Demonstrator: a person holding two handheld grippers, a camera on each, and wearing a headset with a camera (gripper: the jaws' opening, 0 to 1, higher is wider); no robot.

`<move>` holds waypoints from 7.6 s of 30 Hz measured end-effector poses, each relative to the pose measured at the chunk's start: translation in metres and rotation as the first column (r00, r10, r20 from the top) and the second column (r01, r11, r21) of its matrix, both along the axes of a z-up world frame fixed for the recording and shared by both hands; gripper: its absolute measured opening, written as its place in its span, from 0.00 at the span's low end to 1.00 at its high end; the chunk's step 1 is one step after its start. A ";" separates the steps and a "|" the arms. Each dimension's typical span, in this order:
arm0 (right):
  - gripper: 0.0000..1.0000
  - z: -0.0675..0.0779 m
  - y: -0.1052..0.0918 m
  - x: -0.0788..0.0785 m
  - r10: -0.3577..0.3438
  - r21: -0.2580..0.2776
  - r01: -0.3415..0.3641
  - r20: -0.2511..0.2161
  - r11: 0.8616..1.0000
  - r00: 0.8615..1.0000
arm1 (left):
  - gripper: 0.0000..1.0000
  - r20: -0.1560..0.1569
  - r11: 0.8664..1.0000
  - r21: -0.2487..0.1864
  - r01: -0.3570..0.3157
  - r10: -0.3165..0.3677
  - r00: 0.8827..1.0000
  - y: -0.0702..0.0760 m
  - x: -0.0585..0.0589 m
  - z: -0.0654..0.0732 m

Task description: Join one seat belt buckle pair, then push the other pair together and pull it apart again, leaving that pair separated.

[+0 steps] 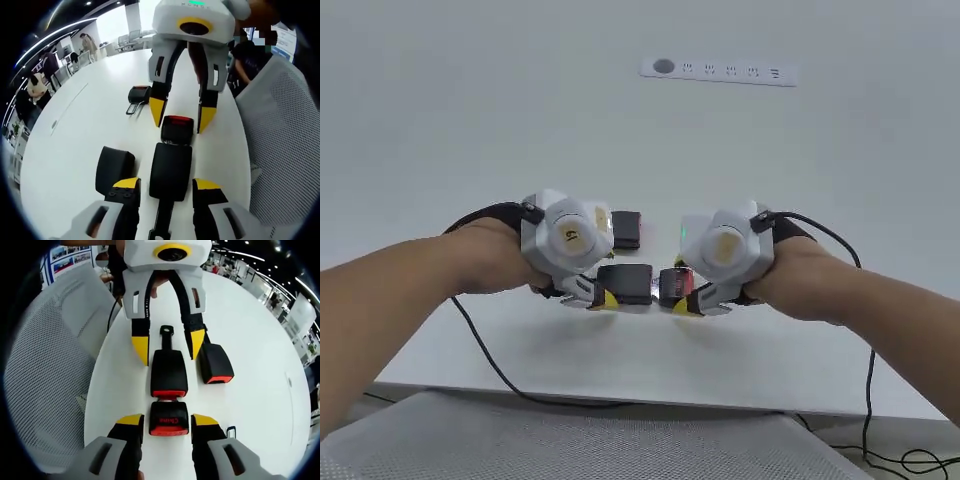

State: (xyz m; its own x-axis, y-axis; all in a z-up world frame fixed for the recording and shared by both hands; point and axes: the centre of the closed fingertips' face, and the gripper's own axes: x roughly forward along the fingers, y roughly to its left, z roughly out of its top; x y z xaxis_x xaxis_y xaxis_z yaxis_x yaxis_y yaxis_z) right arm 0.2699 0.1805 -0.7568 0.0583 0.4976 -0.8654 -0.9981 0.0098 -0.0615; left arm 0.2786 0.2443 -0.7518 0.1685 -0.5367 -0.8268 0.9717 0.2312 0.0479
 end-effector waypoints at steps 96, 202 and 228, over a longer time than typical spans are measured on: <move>0.32 -0.024 -0.085 0.104 -0.021 -0.063 0.019 -0.029 0.998 0.999 | 0.33 0.029 0.992 0.082 0.099 -0.102 0.994 0.023 0.084 -0.023; 0.29 -0.018 0.018 0.088 0.024 -0.025 -0.024 0.003 0.999 1.000 | 0.32 0.013 0.987 0.069 0.145 -0.146 0.989 0.019 0.083 -0.025; 0.31 -0.023 -0.019 0.088 0.012 -0.033 -0.013 -0.011 0.999 1.000 | 0.32 0.013 0.989 0.055 0.141 -0.142 0.990 0.018 0.082 -0.025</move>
State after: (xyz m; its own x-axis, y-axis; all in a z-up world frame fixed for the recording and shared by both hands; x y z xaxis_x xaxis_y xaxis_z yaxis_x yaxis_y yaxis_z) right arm 0.3575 0.1614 -0.7799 0.0427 0.4697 -0.8818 -0.9987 -0.0046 -0.0508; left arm 0.3609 0.2628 -0.7768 0.1081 -0.5113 -0.8526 0.9934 0.0884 0.0730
